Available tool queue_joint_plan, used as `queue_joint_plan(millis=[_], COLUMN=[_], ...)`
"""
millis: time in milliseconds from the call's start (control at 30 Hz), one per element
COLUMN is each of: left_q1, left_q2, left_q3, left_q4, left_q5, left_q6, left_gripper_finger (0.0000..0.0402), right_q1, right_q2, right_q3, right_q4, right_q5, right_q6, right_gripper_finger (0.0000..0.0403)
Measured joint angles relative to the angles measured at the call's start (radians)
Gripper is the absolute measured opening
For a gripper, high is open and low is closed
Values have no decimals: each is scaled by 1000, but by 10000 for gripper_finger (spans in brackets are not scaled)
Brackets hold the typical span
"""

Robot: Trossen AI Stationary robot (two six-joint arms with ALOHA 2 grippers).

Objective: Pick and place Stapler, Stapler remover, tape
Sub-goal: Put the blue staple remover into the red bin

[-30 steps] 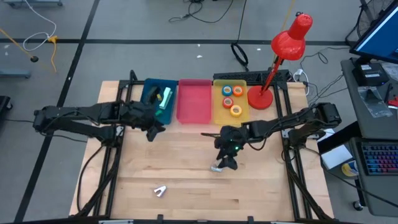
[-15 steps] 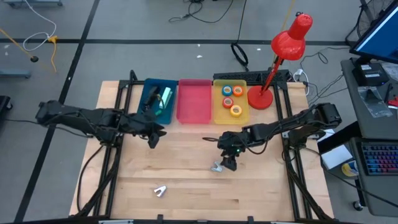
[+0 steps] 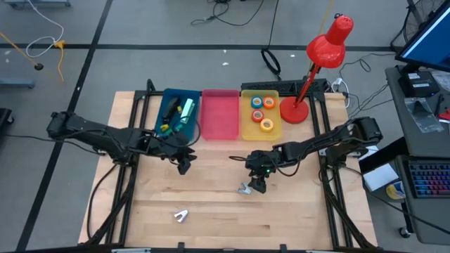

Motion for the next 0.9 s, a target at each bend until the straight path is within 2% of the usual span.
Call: queue_joint_plan(millis=[200, 400, 633, 900], left_q1=[0, -7, -6, -6], left_q2=[-8, -7, -7, -7], left_q3=[0, 0, 0, 0], left_q4=[4, -3, -6, -7], left_q5=[0, 1, 0, 0], left_q6=[-14, -22, -17, -17], left_gripper_finger=[152, 152, 152, 152], right_q1=[0, 0, 2, 2], right_q2=[100, 139, 145, 145], right_q3=[0, 1, 2, 2], right_q4=[101, 101, 104, 111], right_q5=[-3, -1, -1, 3], right_q6=[9, 11, 31, 34], right_gripper_finger=[251, 232, 172, 83])
